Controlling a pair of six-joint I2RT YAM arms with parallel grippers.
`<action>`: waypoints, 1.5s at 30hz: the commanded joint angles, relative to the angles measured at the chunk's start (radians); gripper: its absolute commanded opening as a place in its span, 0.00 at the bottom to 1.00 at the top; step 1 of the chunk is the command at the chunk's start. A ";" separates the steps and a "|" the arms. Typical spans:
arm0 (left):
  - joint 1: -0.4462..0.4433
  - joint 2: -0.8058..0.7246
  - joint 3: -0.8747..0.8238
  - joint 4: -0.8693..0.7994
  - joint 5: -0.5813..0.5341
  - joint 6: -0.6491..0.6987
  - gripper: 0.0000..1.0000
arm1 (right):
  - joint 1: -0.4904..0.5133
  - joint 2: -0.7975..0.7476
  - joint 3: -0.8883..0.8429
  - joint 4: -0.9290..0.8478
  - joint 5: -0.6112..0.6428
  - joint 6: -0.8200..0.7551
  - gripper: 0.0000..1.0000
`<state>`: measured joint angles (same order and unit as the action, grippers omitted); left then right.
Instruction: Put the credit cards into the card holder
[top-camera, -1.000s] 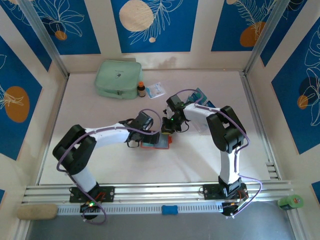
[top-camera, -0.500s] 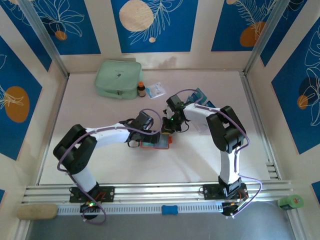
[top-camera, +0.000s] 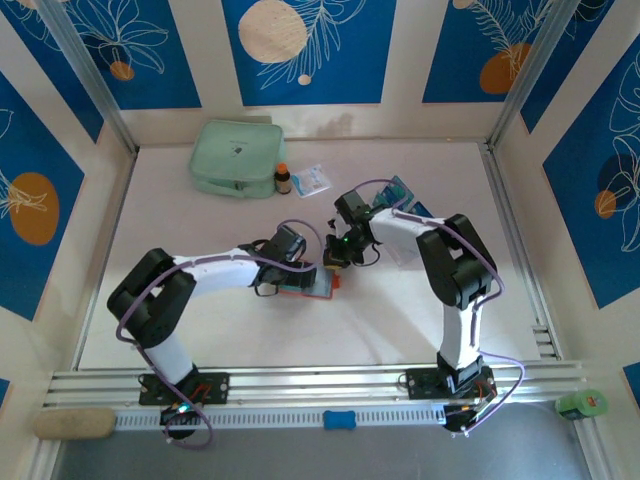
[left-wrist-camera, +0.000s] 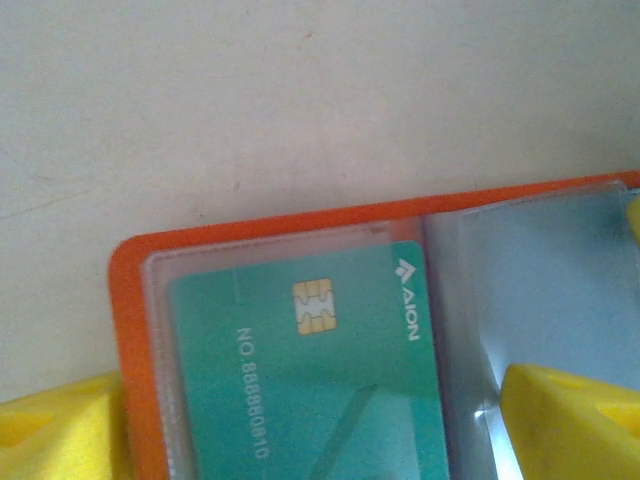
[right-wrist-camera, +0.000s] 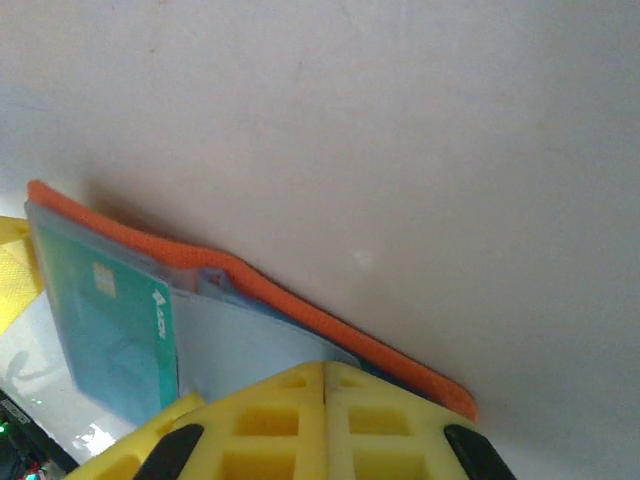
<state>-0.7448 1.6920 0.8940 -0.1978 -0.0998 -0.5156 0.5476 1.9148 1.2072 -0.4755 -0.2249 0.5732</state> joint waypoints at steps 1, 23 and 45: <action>-0.012 0.009 -0.035 0.020 0.057 -0.012 0.88 | 0.001 -0.058 -0.041 0.034 -0.019 0.060 0.14; -0.011 -0.072 -0.029 0.008 0.056 -0.004 1.00 | 0.029 -0.087 -0.016 -0.017 0.024 0.046 0.02; -0.011 -0.071 -0.048 0.007 0.023 0.014 1.00 | 0.045 0.082 0.056 -0.037 -0.058 0.013 0.00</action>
<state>-0.7479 1.6379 0.8570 -0.1722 -0.0608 -0.5159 0.5743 1.9575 1.2331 -0.4873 -0.2340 0.5941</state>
